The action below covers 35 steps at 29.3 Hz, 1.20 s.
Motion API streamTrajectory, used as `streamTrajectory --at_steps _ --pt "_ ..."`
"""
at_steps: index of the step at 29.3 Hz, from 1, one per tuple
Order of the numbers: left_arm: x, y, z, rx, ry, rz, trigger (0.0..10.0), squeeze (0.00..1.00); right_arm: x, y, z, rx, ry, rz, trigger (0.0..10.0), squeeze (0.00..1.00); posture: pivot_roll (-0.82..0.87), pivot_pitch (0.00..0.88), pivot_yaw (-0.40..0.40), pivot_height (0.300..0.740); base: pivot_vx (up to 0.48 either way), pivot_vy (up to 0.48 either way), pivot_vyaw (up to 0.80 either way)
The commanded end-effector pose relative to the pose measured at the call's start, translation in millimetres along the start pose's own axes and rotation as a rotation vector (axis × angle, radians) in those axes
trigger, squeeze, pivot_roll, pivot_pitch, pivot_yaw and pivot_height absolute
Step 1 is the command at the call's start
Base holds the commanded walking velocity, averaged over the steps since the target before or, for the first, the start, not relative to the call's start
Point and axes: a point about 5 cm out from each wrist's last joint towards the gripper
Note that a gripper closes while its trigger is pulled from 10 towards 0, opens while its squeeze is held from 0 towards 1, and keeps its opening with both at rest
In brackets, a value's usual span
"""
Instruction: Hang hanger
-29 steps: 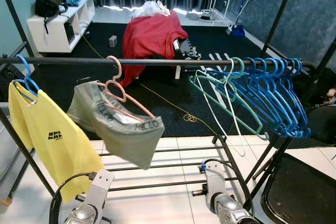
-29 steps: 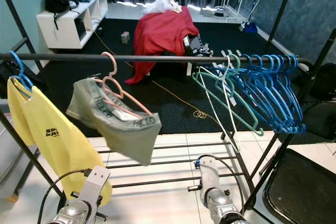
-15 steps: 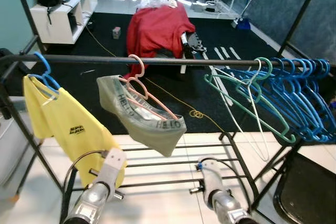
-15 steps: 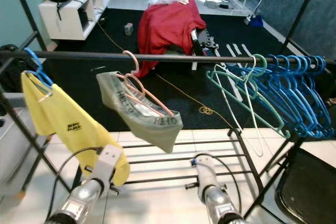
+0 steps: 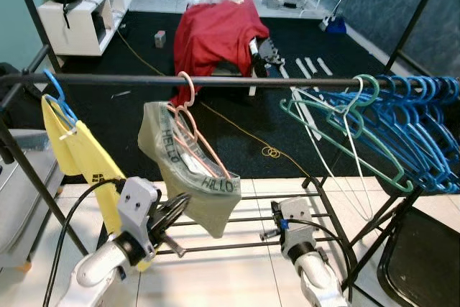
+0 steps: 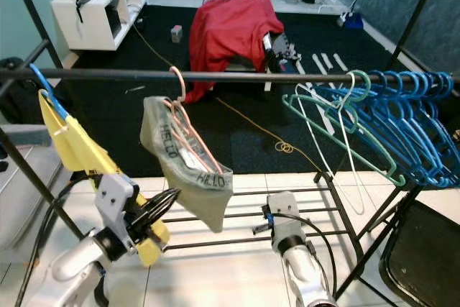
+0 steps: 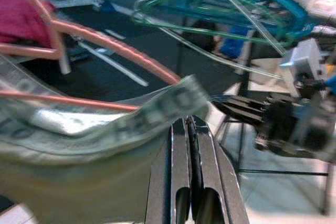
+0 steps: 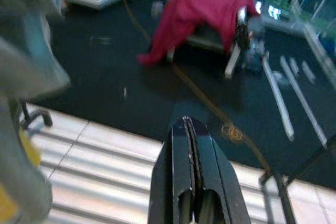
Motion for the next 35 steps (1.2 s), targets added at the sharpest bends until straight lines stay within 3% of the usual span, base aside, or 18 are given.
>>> streamTrajectory --at_steps 1,3,6,8,9,11,12,13,15,17,18,19,22,23,24,26,29,35 --pt "3 1.2 -3.9 -0.038 -0.022 0.008 10.0 0.0 0 -3.3 -5.7 -0.031 0.015 0.003 10.0 0.0 -0.04 0.034 -0.075 0.74 0.0 0.0 0.0" --pt "4 3.0 -3.5 -0.035 -0.018 0.001 10.0 0.0 -1 -4.2 -7.9 -0.052 0.025 0.015 10.0 0.0 -0.04 0.034 -0.075 0.74 0.0 0.0 0.0" --pt "12 4.4 -1.6 -0.008 -0.01 -0.025 10.0 0.0 5 -6.4 -25.5 -0.204 0.073 -0.002 10.0 0.0 -0.05 0.034 -0.075 0.74 0.0 0.0 0.0" --pt "21 10.6 5.9 0.048 0.033 -0.073 10.0 0.0 34 -1.6 -58.1 -0.424 0.057 -0.115 10.0 0.0 -0.05 0.036 -0.074 0.74 0.0 0.0 0.0" --pt "21 10.6 5.9 0.048 0.033 -0.073 10.0 0.0 34 -1.6 -58.1 -0.424 0.057 -0.115 10.0 0.0 -0.05 0.036 -0.074 0.74 0.0 0.0 0.0" --pt "23 20.8 18.7 0.137 0.101 -0.043 10.0 0.0 73 10.8 -77.7 -0.499 0.043 -0.26 10.0 0.0 -0.05 0.033 -0.069 0.74 0.0 0.0 0.0" --pt "23 20.8 18.7 0.137 0.101 -0.043 10.0 0.0 73 10.8 -77.7 -0.499 0.043 -0.26 10.0 0.0 -0.05 0.033 -0.069 0.74 0.0 0.0 0.0" --pt "14 28.8 33.6 0.243 0.206 0.075 10.0 0.0 103 23.3 -82.2 -0.469 0.031 -0.372 10.0 0.0 -0.05 0.032 -0.067 0.74 0.0 0.0 0.0" --pt "14 28.8 33.6 0.243 0.206 0.075 10.0 0.0 103 23.3 -82.2 -0.469 0.031 -0.372 10.0 0.0 -0.05 0.032 -0.067 0.74 0.0 0.0 0.0" --pt "8 30.8 40.7 0.289 0.258 0.132 10.0 0.0 115 31.6 -80.3 -0.406 0.059 -0.398 10.0 0.0 -0.05 0.032 -0.065 0.74 0.0 0.0 0.0" --pt "5 32.8 45.5 0.321 0.292 0.162 10.0 0.0 121 45.5 -76.3 -0.24 0.073 -0.38 10.0 0.02 -0.05 0.034 -0.061 0.74 0.0 0.0 0.0" --pt "7 35.6 47.1 0.336 0.308 0.163 10.0 0.0 128 54.5 -75.0 -0.102 0.092 -0.365 10.0 0.8 -0.06 0.042 -0.056 0.74 0.0 0.0 0.0" --pt "7 35.6 47.1 0.336 0.308 0.163 10.0 0.0 128 54.5 -75.0 -0.102 0.092 -0.365 10.0 0.8 -0.06 0.042 -0.056 0.74 0.0 0.0 0.0" --pt "9 38.0 47.4 0.342 0.322 0.155 10.0 0.0 132 60.4 -76.6 -0.008 0.108 -0.347 10.0 1.0 -0.06 0.044 -0.055 0.74 0.0 0.0 0.0" --pt "12 39.9 46.8 0.341 0.341 0.146 10.0 0.0 133 67.2 -80.0 0.084 0.135 -0.281 10.0 1.0 -0.06 0.055 -0.05 0.74 0.0 0.0 0.0" --pt "12 39.9 46.8 0.341 0.341 0.146 10.0 0.0 133 67.2 -80.0 0.084 0.135 -0.281 10.0 1.0 -0.06 0.055 -0.05 0.74 0.0 0.0 0.0" --pt "14 42.2 46.0 0.338 0.367 0.147 10.0 0.0 128 76.8 -77.4 0.251 0.2 -0.124 10.0 1.0 -0.07 0.073 -0.042 0.74 0.0 0.0 0.0" --pt "14 44.2 44.7 0.337 0.397 0.16 10.0 0.0 127 87.9 -77.5 0.294 0.208 -0.066 10.0 1.0 -0.06 0.096 -0.039 0.74 0.0 0.0 0.0"
Point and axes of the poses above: a point about 5 cm out from each wrist's last joint towards the gripper, its own y axis pointing out of the wrist towards the gripper, its own x axis along the axis of the wrist's last joint, z = x × y, and after that the axes turned 9 degrees about -y, right-handed
